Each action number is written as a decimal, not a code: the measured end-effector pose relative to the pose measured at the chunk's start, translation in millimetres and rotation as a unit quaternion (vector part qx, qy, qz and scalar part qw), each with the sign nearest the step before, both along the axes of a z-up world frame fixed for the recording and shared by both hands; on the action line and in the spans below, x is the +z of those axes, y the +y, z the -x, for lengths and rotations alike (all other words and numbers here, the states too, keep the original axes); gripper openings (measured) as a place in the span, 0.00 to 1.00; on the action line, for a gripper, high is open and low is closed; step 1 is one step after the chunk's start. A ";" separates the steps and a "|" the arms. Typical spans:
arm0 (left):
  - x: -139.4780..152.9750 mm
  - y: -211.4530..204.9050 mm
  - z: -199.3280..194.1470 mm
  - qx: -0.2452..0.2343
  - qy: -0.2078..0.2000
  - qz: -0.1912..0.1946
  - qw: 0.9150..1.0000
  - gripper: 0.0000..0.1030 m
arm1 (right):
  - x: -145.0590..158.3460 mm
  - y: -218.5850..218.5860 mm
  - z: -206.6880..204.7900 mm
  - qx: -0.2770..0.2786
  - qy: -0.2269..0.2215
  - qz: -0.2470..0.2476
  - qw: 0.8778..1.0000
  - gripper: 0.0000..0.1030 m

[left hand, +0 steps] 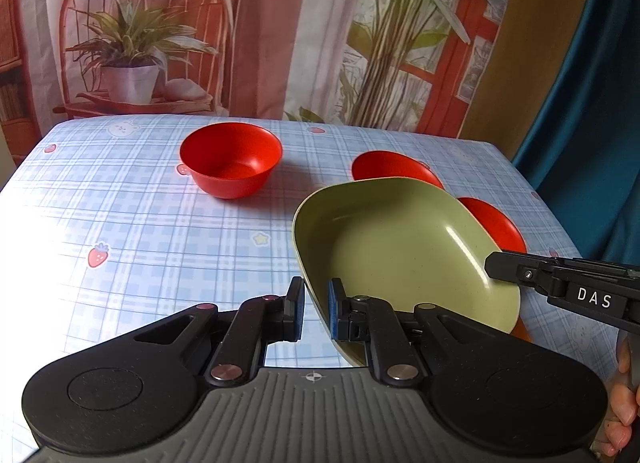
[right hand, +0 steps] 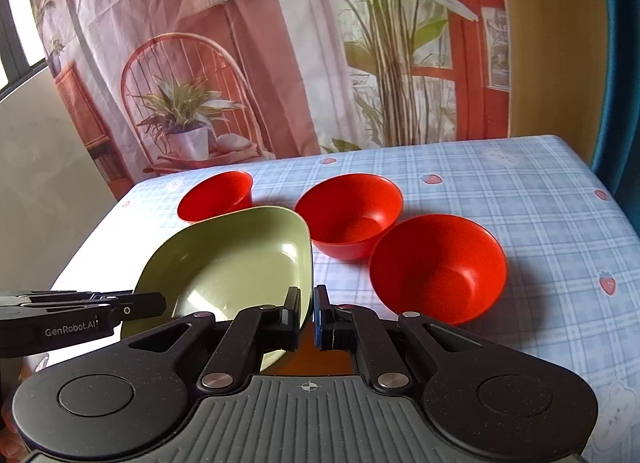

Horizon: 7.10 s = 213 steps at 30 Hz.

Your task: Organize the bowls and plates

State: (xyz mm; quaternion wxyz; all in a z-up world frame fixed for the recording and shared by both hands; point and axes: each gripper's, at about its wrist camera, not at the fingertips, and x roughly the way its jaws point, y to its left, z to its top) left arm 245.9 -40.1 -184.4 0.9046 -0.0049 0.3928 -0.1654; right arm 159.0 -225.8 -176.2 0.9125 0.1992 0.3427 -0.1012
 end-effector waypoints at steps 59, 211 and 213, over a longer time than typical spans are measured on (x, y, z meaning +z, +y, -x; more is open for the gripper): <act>-30.1 -75.7 37.9 -0.054 -0.008 -0.090 0.994 0.20 | -52.2 -24.3 88.9 -0.066 0.021 -0.013 0.998 0.10; -27.6 -78.5 -137.2 -0.069 -0.009 -0.002 0.998 0.15 | -18.3 -103.2 -114.5 -0.008 0.018 -0.014 1.000 0.07; -30.7 -83.4 -139.9 -0.074 -0.006 -0.009 0.997 0.15 | -23.4 -105.3 -113.7 -0.011 0.022 -0.017 1.000 0.07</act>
